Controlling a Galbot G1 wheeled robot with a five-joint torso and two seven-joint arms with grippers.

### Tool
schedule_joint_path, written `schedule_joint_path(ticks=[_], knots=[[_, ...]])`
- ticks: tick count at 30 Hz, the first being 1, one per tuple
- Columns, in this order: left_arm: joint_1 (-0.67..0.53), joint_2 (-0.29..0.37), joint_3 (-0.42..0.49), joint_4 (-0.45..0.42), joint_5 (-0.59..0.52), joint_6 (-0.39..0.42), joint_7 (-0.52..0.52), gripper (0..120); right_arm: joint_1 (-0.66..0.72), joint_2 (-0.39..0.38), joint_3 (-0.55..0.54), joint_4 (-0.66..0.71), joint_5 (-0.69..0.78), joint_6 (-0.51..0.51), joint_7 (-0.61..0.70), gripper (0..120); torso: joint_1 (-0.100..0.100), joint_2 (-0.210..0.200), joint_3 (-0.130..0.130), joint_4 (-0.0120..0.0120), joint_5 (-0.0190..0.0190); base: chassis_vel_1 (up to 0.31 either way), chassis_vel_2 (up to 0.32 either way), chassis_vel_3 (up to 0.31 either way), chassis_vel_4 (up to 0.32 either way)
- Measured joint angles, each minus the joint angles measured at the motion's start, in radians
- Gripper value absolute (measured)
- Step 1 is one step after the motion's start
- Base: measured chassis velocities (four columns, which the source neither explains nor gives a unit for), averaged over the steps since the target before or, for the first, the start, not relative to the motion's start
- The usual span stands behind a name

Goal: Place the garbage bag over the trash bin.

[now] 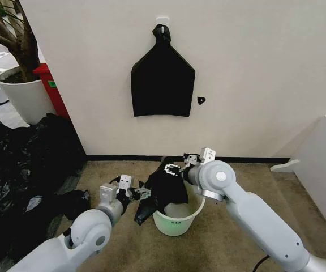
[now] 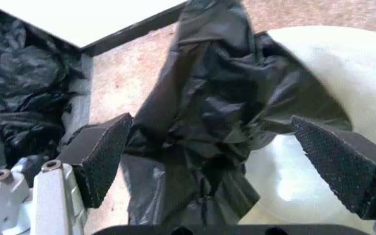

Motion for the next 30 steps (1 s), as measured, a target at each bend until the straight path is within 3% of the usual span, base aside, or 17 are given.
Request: schedule_joint_path(ticks=[9, 15, 22, 30], knots=[[0.089, 0.099, -0.108, -0.071, -0.061, 0.000, -0.009, 100, -0.008, 0.091, -0.036, -0.025, -0.061, 0.001, 0.018, 88, 0.000, 0.000, 0.000, 0.0004, 0.0001, 0.000, 0.000, 0.000, 0.000], [0.195, 0.147, -0.254, -0.086, -0.071, 0.011, -0.019, 100, -0.053, 0.102, -0.052, -0.013, -0.087, 0.002, 0.019, 86, 0.000, 0.000, 0.000, 0.0003, 0.0000, 0.000, 0.000, 0.000, 0.000], [0.231, 0.163, -0.312, -0.094, -0.078, 0.013, -0.021, 100, -0.073, 0.114, -0.072, -0.013, -0.127, -0.005, 0.003, 70, 0.000, 0.000, 0.000, 0.0003, 0.0002, 0.000, 0.000, 0.000, 0.000], [0.238, 0.163, -0.324, -0.097, -0.080, 0.016, -0.023, 100, -0.085, 0.099, -0.110, -0.021, -0.220, -0.030, -0.056, 67, 0.000, 0.000, 0.000, 0.0002, 0.0002, 0.000, 0.000, 0.000, 0.000]])
